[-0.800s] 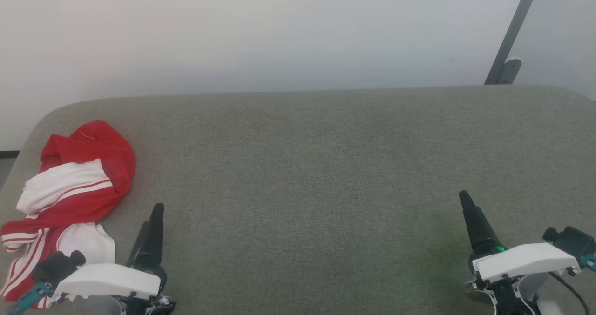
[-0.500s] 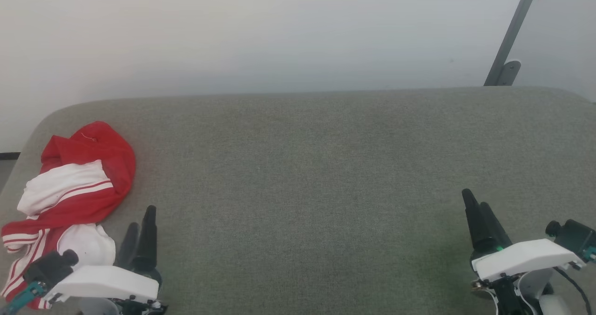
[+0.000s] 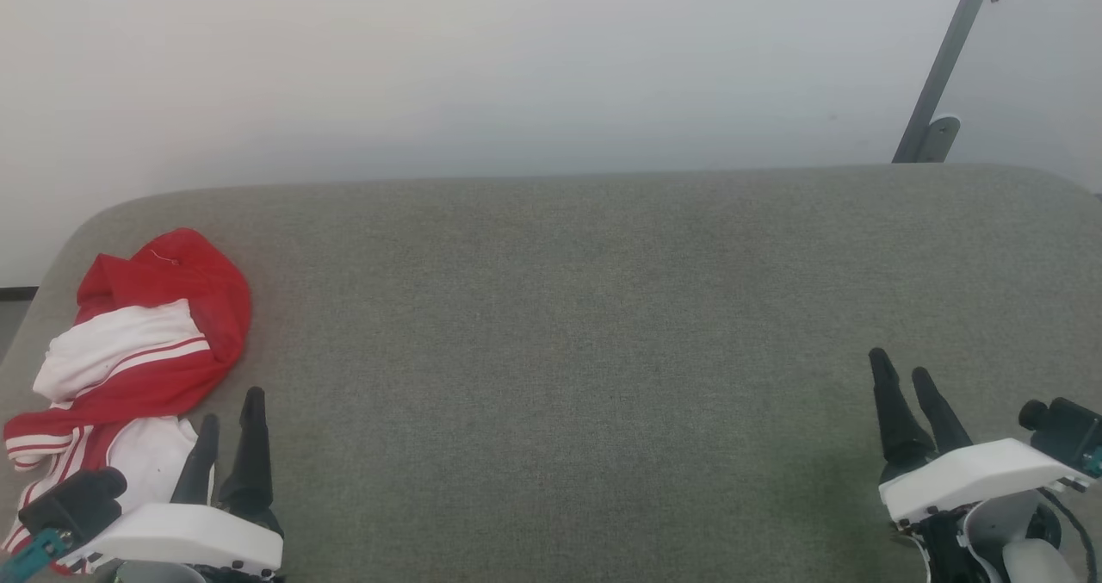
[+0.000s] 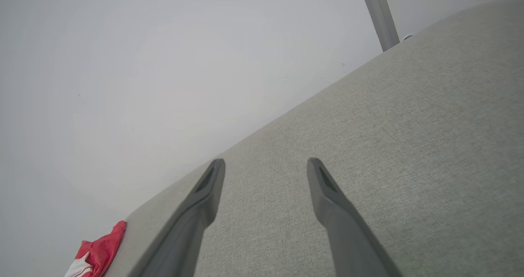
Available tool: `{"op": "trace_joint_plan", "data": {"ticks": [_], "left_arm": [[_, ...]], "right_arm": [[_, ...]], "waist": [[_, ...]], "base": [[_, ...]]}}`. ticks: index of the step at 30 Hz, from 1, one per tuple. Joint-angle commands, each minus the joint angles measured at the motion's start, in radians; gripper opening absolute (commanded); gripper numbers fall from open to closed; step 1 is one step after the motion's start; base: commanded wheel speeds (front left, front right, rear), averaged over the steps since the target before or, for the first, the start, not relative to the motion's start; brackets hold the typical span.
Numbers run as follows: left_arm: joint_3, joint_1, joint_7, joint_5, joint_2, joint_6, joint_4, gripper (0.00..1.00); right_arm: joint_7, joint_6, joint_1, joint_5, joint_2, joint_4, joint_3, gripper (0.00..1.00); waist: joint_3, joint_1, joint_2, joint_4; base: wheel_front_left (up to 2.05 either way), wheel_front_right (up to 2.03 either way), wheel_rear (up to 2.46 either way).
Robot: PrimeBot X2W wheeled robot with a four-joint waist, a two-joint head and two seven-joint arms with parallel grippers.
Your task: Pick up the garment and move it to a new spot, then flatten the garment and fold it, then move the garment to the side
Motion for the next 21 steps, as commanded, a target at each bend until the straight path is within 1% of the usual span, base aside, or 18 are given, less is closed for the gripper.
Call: {"op": "trace_joint_plan", "data": {"ticks": [1, 9, 21], "left_arm": [[0.006, 0.001, -0.009, 0.029, 0.01, -0.005, -0.01, 1.0], [0.028, 0.014, -0.031, 0.126, 0.006, -0.016, -0.009, 1.0], [0.043, 0.027, -0.062, 0.256, 0.008, -0.033, -0.01, 1.0]], "right_arm": [[-0.009, 0.0, -0.023, -0.016, -0.008, -0.006, 0.006, 1.0], [-0.032, 0.0, -0.018, -0.076, -0.028, -0.001, 0.013, 1.0], [-0.06, 0.0, -0.023, -0.197, -0.039, 0.003, 0.017, 1.0]], "waist": [[-0.001, 0.0, 0.0, 0.0], [-0.005, 0.0, 0.0, -0.001], [-0.011, 0.0, 0.0, -0.005]], "base": [[0.0, 0.0, 0.0], [0.0, 0.0, 0.0], [0.0, 0.0, 0.0]]}}
